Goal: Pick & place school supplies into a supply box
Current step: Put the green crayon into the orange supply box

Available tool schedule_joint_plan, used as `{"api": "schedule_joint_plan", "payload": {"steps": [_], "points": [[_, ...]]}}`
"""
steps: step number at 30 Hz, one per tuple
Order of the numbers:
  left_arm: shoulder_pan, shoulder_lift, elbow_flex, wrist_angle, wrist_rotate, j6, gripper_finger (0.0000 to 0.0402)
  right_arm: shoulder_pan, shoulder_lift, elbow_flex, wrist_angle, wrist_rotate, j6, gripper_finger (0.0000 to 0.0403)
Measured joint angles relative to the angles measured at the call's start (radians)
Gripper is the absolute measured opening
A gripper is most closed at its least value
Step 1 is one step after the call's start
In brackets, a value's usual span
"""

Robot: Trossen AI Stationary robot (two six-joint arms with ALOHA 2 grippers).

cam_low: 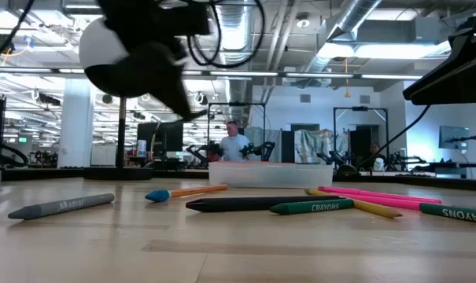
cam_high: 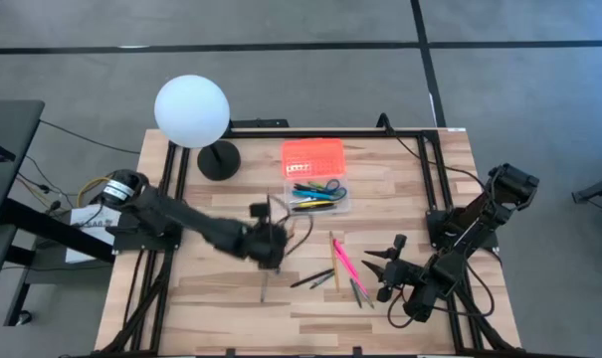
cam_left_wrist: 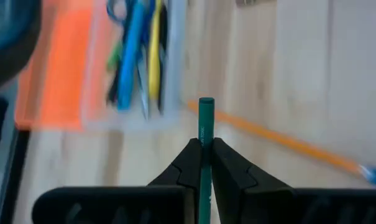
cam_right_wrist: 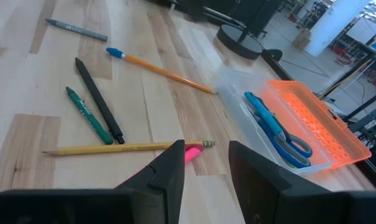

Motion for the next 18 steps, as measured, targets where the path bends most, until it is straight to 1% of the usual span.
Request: {"api": "schedule_joint_plan", "payload": {"steps": [4, 9, 12, 16, 18], "points": [[0.124, 0.0, 0.0, 0.168, 0.097, 0.215, 0.0013, 0.0, 0.0, 0.0, 0.0, 0.0, 0.017, 0.0117], [0.262, 0.004, 0.001, 0.365, 0.238, 0.384, 0.0013, 0.0, 0.0, -0.035, 0.008, 0.001, 0.06, 0.0117], [0.329, 0.009, 0.002, 0.398, 0.327, 0.433, 0.0013, 0.0, 0.0, -0.069, 0.008, 0.001, 0.118, 0.0117], [0.396, 0.029, 0.001, 0.418, 0.369, 0.444, 0.0013, 0.0, 0.0, -0.091, 0.006, 0.002, 0.157, 0.0117], [0.42, 0.051, 0.005, 0.462, 0.395, 0.455, 0.0013, 0.0, 0.0, -0.091, 0.011, 0.002, 0.157, 0.0117]]}}
